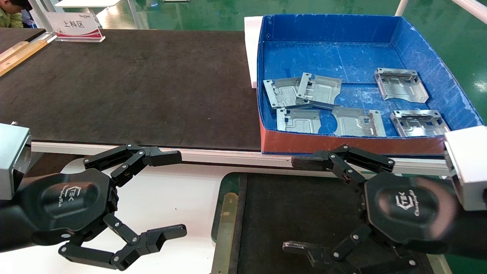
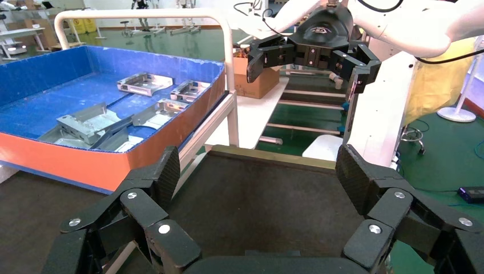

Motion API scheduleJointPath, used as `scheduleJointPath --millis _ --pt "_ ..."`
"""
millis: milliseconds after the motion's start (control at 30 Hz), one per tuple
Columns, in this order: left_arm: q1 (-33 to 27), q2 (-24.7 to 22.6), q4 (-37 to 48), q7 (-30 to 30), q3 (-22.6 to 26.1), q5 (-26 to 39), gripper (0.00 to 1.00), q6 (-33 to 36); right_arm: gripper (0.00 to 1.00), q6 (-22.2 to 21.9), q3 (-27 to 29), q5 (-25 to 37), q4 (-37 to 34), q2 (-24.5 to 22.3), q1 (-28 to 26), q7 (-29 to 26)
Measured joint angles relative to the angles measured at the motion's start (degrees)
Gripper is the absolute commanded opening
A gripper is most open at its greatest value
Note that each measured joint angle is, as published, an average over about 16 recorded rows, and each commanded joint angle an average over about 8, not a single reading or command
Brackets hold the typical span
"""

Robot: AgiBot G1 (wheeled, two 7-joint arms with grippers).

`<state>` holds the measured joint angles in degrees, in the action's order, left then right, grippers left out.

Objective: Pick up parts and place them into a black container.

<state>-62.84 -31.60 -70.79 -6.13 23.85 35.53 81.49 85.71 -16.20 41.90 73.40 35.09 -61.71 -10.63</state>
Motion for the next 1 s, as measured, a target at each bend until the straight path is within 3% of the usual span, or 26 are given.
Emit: scheduleJointPath --millis 1000 --pt "0.0 0.0 0.0 0.0 0.0 0.0 1.00 0.0 1.00 0.0 0.0 0.0 0.0 0.0 0.0 0.0"
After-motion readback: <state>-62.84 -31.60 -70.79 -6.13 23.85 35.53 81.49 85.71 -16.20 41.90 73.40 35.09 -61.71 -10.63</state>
